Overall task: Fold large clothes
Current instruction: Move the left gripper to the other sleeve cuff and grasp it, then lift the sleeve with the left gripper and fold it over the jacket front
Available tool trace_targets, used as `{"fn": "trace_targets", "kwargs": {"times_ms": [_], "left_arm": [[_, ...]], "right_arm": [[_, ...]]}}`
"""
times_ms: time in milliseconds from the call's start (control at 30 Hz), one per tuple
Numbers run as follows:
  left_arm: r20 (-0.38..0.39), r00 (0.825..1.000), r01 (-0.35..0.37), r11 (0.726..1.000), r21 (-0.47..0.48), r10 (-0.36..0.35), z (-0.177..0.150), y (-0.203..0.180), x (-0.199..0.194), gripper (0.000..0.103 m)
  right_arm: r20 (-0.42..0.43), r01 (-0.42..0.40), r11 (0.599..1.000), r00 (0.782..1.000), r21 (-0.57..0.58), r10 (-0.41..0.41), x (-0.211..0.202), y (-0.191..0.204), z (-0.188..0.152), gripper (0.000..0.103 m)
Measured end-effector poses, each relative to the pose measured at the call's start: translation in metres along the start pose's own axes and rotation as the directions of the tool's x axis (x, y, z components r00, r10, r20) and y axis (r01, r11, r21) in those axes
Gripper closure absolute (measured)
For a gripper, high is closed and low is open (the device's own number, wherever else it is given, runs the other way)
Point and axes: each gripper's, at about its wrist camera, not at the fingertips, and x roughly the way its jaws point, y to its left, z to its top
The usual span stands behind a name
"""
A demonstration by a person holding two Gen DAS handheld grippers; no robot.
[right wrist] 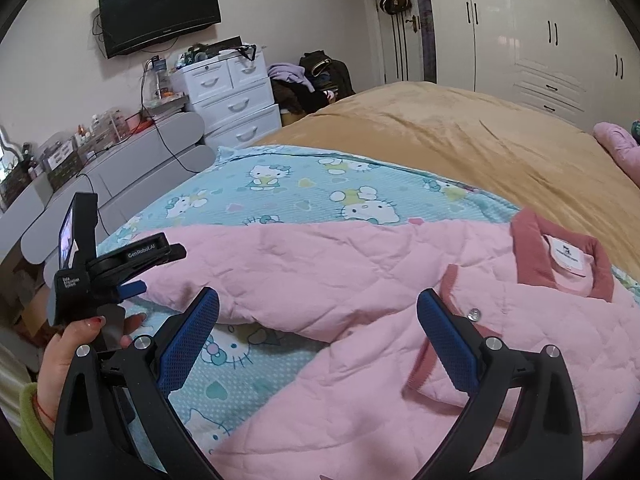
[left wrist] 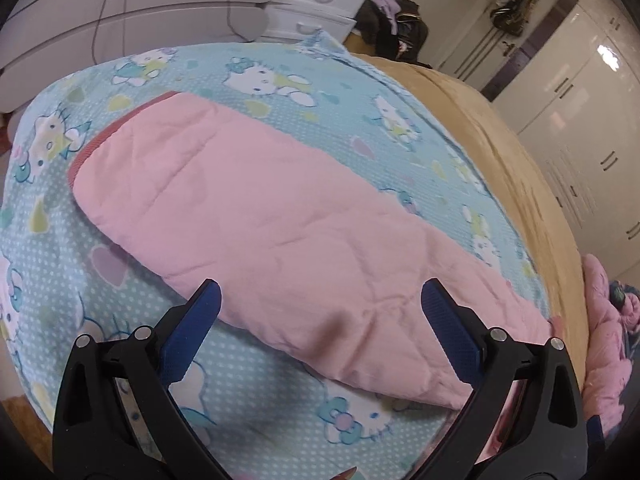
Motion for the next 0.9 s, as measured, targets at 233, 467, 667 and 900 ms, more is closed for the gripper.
{"fn": "trace_targets", "kwargs": {"times_ms": [233,467,667,900], "left_arm": [[-0.017,1.0,-0.025,0.997,-0.07,0.024,0.0,0.017,0.008,0.009],[-0.009,0.997,-0.072,0.988,-0.137,0.072,0.005,0.038,0.01,0.009],[-0.069,0.995,-0.082,0.982,-0.172,0.071,0.005,0.052,0.036,0.009],[0.001,0.999,-0.054,0.993,-0.105,0.055,0.013,0.044,0.044,0.011]], "right_arm": [[-0.009,-0.021,1.0,1.0,0.002,0.021,0.014,0.005,0.01,0.004],[-0.013,-0.053,0.998,0.999,0.015,0.053,0.021,0.008,0.01,0.004],[-0.03,-0.049,0.998,0.998,0.045,0.051,0.026,-0.001,0.003,0.004],[-0.028,-0.042,0.991,0.999,0.129,0.046,0.016,-0.025,-0.01,0.004]]}}
